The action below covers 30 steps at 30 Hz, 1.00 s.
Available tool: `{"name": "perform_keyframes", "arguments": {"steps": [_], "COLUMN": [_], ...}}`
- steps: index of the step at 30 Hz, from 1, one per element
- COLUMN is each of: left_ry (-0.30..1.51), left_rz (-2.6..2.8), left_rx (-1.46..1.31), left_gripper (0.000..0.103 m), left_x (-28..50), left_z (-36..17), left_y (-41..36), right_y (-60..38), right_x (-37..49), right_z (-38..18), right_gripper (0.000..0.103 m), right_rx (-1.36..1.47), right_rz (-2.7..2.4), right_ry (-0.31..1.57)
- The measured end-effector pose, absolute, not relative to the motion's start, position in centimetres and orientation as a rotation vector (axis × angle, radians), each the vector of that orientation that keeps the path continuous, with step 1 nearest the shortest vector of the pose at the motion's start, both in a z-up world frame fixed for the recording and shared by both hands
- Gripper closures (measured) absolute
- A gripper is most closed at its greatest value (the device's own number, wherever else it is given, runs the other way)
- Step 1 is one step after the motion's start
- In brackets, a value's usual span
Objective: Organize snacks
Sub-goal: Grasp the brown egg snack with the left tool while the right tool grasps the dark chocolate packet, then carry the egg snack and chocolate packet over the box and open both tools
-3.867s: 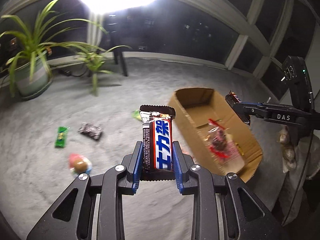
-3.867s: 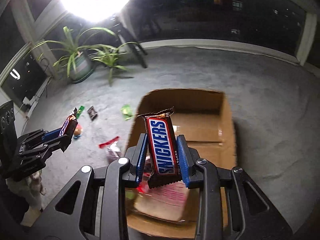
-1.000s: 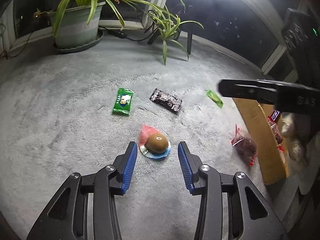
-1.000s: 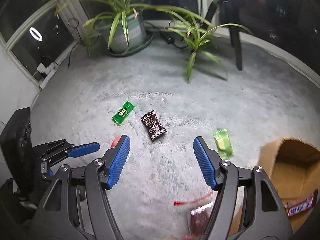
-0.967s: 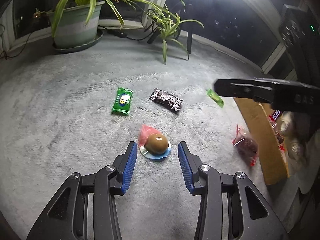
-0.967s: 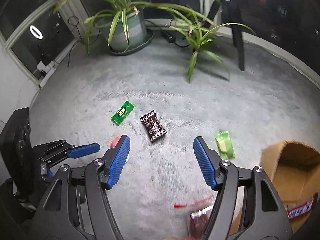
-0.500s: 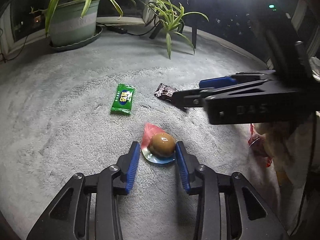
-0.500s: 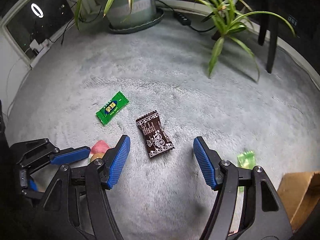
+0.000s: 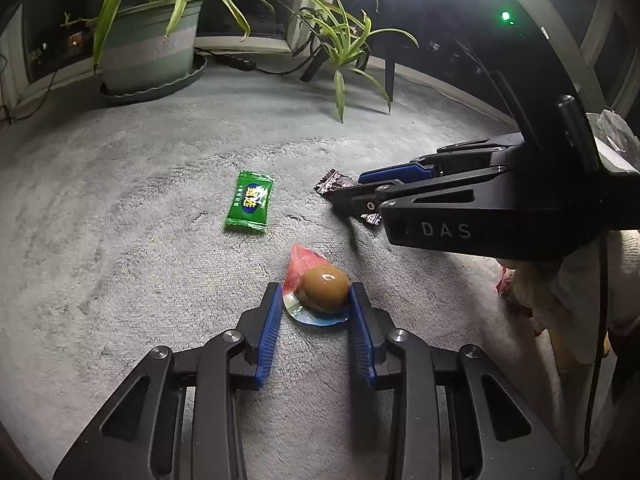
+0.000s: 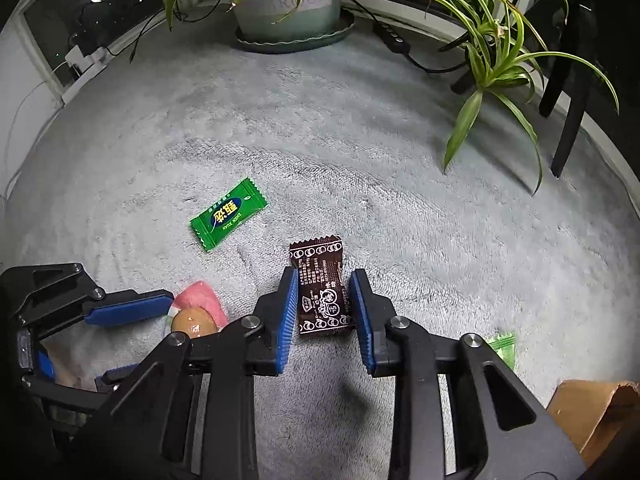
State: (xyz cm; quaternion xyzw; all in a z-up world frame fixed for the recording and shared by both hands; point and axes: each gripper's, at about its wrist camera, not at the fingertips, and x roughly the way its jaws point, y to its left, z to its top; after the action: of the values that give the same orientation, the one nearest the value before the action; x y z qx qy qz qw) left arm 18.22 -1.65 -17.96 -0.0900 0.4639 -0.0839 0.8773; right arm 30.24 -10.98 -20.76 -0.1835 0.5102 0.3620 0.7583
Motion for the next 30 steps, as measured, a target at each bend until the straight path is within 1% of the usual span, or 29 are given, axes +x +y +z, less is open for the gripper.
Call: {"name": "perform_keyframes", "arguments": {"steps": [8,16,30], "left_ry": [0.968,0.955,0.894], "left_rz": [-0.162,-0.15,-0.2], "left_rx": [-0.22,-0.232,-0.22], "left_gripper": [0.071,0.071,0.071], "left_x": [18.3,17.8,17.4], "left_z": [-17.9,-17.3,-14.1], "left_y": [-1.1,-0.7,-2.5], "right_y": [-12.2,-13.7,-19.9], "right_x": [30.0,29.7,29.1], "right_z": [-20.4,-18.7,-13.3], "right_gripper": [0.077,0.077,0.077], "right_rx": [-0.34,-0.29,-0.169], "right_rz": [0.779,0.772,0.709], "right_ry": [1.129,1.098,1.011]}}
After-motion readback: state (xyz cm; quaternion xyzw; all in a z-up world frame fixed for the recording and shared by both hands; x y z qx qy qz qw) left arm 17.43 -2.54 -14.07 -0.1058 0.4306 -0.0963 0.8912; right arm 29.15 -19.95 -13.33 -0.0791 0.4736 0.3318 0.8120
